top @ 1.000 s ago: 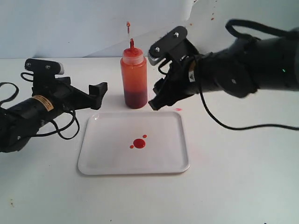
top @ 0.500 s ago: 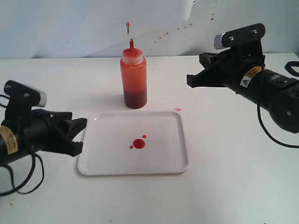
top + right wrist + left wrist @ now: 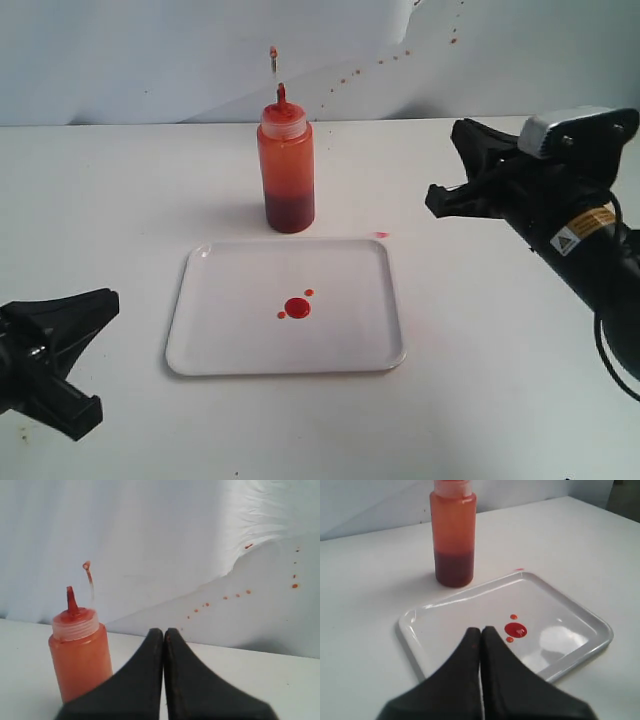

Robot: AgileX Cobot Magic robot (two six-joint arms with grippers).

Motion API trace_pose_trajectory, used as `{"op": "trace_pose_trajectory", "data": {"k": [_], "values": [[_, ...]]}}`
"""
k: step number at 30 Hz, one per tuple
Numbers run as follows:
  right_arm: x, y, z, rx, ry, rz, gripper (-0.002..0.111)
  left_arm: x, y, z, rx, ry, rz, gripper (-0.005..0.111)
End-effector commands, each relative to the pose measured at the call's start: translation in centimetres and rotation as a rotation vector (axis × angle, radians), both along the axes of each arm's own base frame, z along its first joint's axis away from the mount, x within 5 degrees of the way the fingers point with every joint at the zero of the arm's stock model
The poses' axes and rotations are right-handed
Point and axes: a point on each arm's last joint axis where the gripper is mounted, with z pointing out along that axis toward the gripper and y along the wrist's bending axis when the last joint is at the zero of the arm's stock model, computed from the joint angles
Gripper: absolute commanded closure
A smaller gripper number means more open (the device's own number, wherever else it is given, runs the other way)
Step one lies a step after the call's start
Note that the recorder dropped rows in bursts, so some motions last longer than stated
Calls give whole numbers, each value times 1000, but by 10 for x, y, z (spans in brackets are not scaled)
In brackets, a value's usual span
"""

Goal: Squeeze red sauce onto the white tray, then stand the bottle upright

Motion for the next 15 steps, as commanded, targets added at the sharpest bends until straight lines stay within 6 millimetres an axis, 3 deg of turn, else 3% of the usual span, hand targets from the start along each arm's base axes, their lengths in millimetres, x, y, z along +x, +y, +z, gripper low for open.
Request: {"op": "trace_pose_trajectory", "data": {"k": [1,7,15], "values": [[-14,-5,-9,58,43,-8,108,-14,4,9,-40,-71,8,107],[-33,-12,-25,76,128,-21,108,-22,7,18,-65,-131,17,107],[-34,-14,-26,79,131,-30,108,-24,8,19,-60,-139,20,107]]}}
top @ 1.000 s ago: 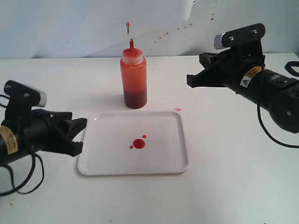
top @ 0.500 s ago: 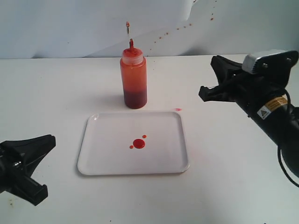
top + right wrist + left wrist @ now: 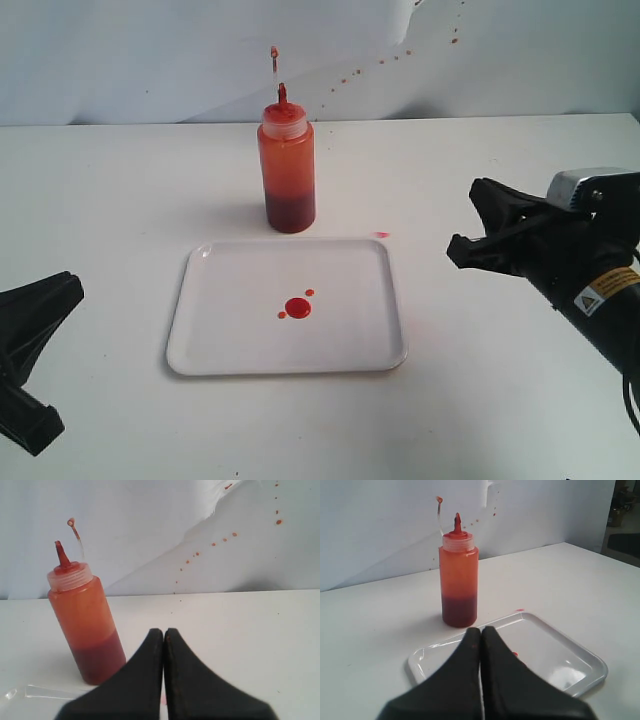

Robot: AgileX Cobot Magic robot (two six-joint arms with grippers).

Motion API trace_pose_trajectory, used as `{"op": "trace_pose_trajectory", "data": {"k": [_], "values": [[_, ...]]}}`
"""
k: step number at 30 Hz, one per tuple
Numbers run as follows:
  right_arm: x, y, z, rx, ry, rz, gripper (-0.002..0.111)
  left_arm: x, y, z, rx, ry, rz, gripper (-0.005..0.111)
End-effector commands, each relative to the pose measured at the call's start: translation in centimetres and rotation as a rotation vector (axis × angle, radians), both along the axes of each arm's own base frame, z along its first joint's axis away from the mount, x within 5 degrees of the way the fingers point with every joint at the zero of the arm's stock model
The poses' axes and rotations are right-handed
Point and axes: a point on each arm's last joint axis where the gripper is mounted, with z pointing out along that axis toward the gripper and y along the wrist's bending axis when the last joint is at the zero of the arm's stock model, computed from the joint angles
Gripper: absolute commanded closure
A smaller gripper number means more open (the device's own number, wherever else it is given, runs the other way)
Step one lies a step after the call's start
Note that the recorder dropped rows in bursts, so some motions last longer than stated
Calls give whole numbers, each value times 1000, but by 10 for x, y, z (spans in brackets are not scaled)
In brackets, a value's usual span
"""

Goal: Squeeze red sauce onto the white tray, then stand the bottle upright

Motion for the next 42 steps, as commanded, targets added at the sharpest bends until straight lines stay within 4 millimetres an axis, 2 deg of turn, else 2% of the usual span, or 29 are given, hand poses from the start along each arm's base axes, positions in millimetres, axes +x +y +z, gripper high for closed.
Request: {"op": "trace_pose_trajectory", "data": {"k": [1,30,36,42], "values": [[-1,0,3,11,-18,-3,108,-1,0,-1,-5,7,1,107],[-1,0,3,10,-18,1,108,-4,4,0,18,6,26,107],[-1,0,3,10,-18,1,108,-14,13,3,-39,65,116,107],[-1,0,3,10,-18,1,108,-35,32,9,-106,60,259,107]]}}
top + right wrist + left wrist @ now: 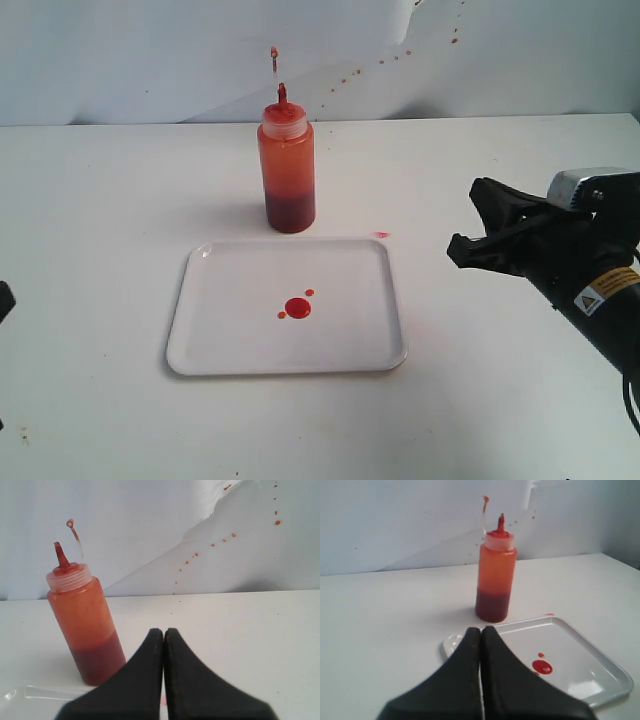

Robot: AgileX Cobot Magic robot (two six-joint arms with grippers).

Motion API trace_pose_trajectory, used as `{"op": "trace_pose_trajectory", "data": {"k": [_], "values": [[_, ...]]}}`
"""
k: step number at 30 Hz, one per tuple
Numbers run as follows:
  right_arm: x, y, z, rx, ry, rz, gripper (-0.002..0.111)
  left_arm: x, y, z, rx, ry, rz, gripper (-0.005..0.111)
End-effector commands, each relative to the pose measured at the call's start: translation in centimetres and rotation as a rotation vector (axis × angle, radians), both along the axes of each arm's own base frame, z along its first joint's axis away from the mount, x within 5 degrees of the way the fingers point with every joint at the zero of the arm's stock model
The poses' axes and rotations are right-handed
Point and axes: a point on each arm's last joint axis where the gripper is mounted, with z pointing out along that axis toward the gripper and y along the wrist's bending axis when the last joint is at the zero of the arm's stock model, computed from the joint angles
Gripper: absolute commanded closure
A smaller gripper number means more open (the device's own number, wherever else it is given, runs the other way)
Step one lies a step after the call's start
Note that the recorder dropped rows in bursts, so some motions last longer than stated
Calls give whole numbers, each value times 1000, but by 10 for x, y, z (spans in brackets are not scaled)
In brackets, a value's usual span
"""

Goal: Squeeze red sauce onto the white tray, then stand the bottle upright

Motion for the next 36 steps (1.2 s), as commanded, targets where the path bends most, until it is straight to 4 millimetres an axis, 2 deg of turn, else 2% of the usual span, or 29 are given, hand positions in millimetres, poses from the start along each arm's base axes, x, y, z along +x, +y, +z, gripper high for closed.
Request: {"op": "trace_pose_trajectory", "data": {"k": [1,7,16,27,33,36], "values": [[-1,0,3,9,-16,2,108,-19,16,0,-59,22,128,107],[-1,0,3,9,-16,2,108,-44,36,1,-162,-32,335,107],[-1,0,3,9,-16,2,108,-46,43,1,-188,-50,463,107],[-1,0,3,9,-16,2,108,-47,44,0,-179,-50,474,107],[-1,0,3,9,-16,2,108,-47,44,0,-100,-54,467,107],[-1,0,3,9,-16,2,108,-46,43,-9,-9,-23,446,107]]}}
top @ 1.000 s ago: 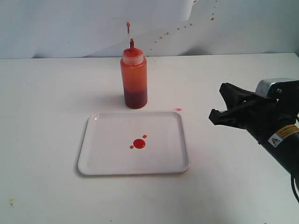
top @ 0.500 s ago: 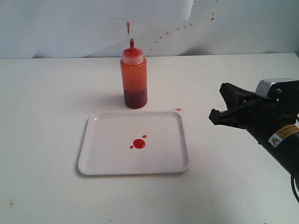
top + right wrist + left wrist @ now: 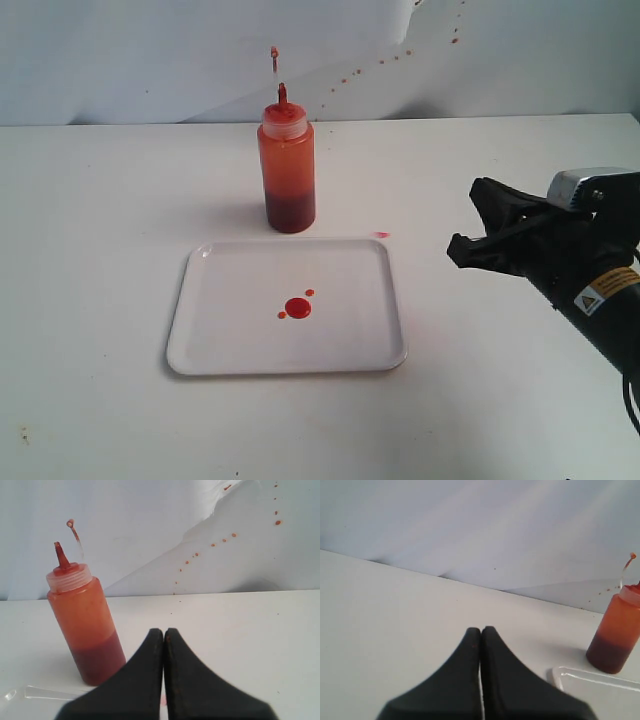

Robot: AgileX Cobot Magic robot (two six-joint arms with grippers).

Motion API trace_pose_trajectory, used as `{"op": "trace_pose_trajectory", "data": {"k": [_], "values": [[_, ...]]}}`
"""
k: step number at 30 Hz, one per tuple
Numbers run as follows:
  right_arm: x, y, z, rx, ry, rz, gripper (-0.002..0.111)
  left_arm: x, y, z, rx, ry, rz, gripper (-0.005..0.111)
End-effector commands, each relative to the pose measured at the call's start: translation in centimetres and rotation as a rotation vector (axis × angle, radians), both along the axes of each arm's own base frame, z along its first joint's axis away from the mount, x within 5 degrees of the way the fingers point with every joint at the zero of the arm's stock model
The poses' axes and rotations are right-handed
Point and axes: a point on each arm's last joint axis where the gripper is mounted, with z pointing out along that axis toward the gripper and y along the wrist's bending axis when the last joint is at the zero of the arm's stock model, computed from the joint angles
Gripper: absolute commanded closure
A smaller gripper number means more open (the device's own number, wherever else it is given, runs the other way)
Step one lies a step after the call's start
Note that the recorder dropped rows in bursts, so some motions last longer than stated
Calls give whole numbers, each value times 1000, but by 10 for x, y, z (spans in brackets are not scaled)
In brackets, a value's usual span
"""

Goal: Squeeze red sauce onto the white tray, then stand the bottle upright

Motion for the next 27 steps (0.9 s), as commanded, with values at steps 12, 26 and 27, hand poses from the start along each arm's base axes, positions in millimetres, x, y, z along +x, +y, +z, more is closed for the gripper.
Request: {"op": "trace_pose_trajectory", "data": {"k": [12,26,27], "values": [[-1,0,3,9,-16,2,108,1,-10,-18,233,73,-146,107],[-1,0,3,9,-16,2,108,1,-6,-19,230,82,-104,107],[-1,0,3,9,-16,2,108,1,-6,-19,232,82,-105,107]]}}
